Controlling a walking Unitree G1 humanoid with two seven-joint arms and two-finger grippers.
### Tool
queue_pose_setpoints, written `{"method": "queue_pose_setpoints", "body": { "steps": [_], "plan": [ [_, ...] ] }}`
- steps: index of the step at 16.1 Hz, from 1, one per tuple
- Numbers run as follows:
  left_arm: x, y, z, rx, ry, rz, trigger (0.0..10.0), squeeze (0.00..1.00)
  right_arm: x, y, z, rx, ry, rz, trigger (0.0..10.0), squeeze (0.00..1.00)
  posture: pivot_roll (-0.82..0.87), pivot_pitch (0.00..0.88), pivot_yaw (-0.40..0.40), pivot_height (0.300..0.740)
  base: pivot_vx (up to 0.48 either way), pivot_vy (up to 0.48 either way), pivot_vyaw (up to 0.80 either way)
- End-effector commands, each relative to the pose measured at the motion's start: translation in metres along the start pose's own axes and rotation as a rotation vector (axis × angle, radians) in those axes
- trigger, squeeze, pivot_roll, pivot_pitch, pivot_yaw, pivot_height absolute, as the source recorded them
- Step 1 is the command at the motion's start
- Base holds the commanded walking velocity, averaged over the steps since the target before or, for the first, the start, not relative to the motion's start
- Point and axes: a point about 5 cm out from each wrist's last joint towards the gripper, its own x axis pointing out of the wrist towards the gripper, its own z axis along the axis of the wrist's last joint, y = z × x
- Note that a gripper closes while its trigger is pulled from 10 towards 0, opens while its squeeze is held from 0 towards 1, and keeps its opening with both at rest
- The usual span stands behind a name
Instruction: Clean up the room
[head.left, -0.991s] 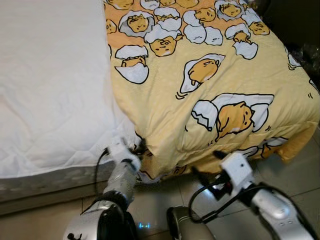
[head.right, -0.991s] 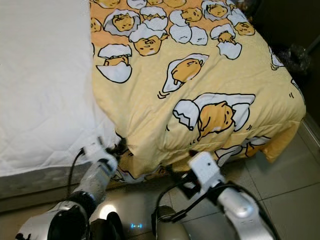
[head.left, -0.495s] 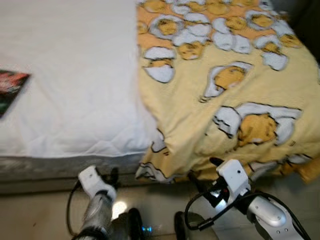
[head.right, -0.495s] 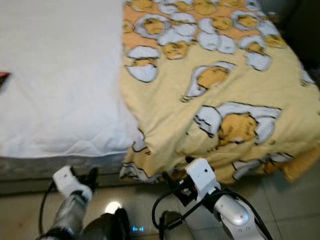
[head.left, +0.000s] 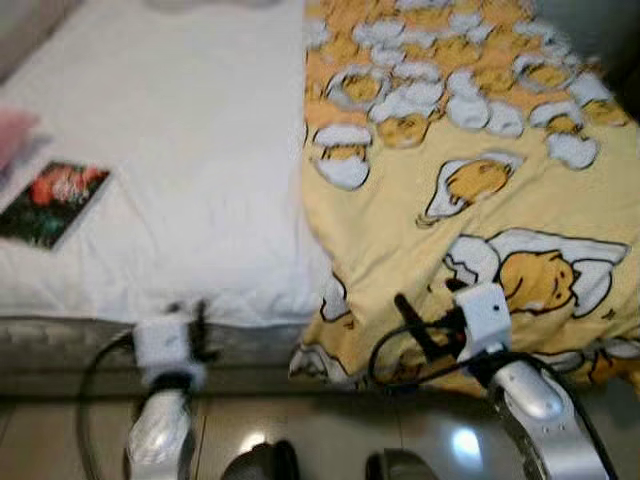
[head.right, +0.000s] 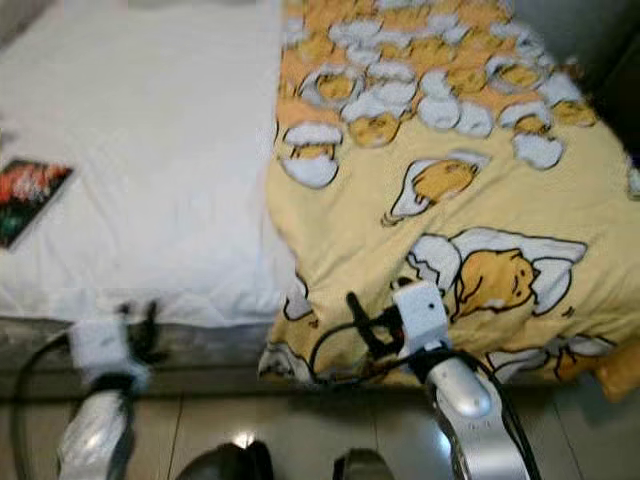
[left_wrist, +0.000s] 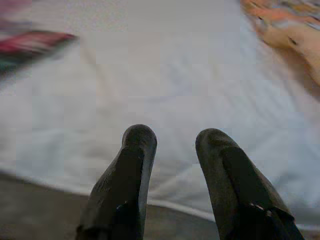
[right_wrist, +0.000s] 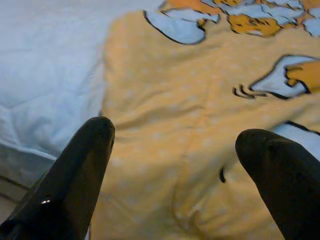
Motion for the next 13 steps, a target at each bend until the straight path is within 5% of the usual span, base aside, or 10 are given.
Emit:
{"method": "queue_pose_setpoints", "body": {
  "steps": [1,3,8,13],
  "plan": [
    [-0.011,-0.006,0.003,0.017,0.026,0.004,10.0,0.0,0.004,-0.003,-0.002,0.033,0.004,-0.021,10.0,0.0,-0.18,0.044,0.034,0.74,0.0,0.0,0.0],
    [-0.02,-0.014,0.009,0.0,0.033,0.013,10.0,0.0,0.01,0.0,-0.002,0.033,0.008,-0.002,10.0,0.0,-0.16,0.046,0.019,0.74,0.0,0.24,0.0],
    [-0.015,-0.019,0.015,0.014,0.078,0.023,10.0,0.0,0.019,0.001,-0.001,0.007,0.004,0.03,10.0,0.0,-0.16,0.045,0.01,0.74,0.0,0.48,-0.16],
    [0.0,-0.024,0.025,0.049,0.067,-0.002,10.0,0.0,0.021,0.0,-0.003,0.001,0.006,0.025,10.0,0.0,-0.17,0.043,0.028,0.74,0.0,0.0,0.0]
  ]
}}
